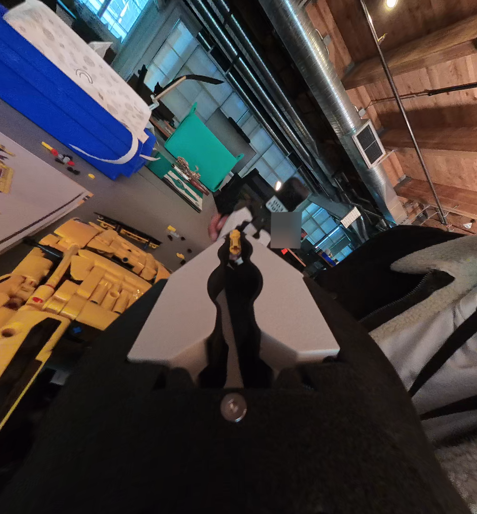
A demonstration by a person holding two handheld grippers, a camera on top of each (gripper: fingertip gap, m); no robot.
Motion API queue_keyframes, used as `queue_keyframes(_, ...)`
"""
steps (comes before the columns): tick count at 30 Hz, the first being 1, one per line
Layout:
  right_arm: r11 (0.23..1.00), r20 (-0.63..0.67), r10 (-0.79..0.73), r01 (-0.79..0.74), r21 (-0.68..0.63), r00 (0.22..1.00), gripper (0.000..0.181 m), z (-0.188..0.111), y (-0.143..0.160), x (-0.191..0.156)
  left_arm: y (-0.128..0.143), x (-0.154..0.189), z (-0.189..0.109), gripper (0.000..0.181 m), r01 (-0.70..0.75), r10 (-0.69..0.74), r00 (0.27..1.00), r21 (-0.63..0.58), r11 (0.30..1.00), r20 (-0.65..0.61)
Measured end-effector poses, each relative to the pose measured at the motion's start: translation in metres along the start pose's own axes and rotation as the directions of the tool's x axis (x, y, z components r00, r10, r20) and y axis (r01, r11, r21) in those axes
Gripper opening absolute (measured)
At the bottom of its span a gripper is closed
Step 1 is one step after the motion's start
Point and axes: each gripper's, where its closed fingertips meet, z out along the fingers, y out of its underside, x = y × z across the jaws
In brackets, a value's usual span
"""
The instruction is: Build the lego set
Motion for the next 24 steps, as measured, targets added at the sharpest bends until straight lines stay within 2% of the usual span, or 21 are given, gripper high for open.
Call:
queue_keyframes(3, 0.965, -0.02, 0.036, -0.04, -0.258, 0.999, 0.029, -0.007, 0.064, -0.02, 0.001, 0.003, 0.003, 0.007, -0.024, 0.024, 1.0, -0.008, 1.0, 0.005)
queue_keyframes(6, 0.913, -0.128, 0.046, -0.094, -0.397, 0.991, 0.026, -0.022, 0.099, -0.022, 0.005, 0.004, 0.007, 0.007, -0.044, 0.044, 0.999, -0.028, 0.999, 0.011)
queue_keyframes(8, 0.897, -0.182, 0.082, -0.153, -0.414, 0.98, 0.025, -0.028, 0.105, -0.023, 0.007, 0.004, 0.008, 0.007, -0.042, 0.042, 0.999, -0.036, 0.999, 0.014)
queue_keyframes(13, 0.87, -0.203, 0.132, -0.211, -0.444, 0.97, 0.02, -0.021, 0.111, -0.031, 0.012, -0.003, 0.01, 0.007, -0.019, 0.021, 0.999, -0.054, 0.998, 0.027)
queue_keyframes(18, 0.852, -0.215, 0.08, -0.178, -0.491, 0.973, 0.014, -0.018, 0.118, -0.03, 0.016, -0.003, 0.012, 0.007, -0.017, 0.019, 0.999, -0.071, 0.997, 0.029)
queue_keyframes(20, 0.854, -0.203, 0.068, -0.162, -0.494, 0.977, 0.005, -0.016, 0.117, -0.031, 0.017, -0.003, 0.013, 0.007, -0.021, 0.023, 0.999, -0.078, 0.997, 0.03)
queue_keyframes(24, 0.859, -0.18, 0.087, -0.165, -0.485, 0.98, 0.004, -0.009, 0.113, -0.031, 0.022, -0.003, 0.018, 0.007, -0.034, 0.038, 0.999, -0.101, 0.994, 0.037)
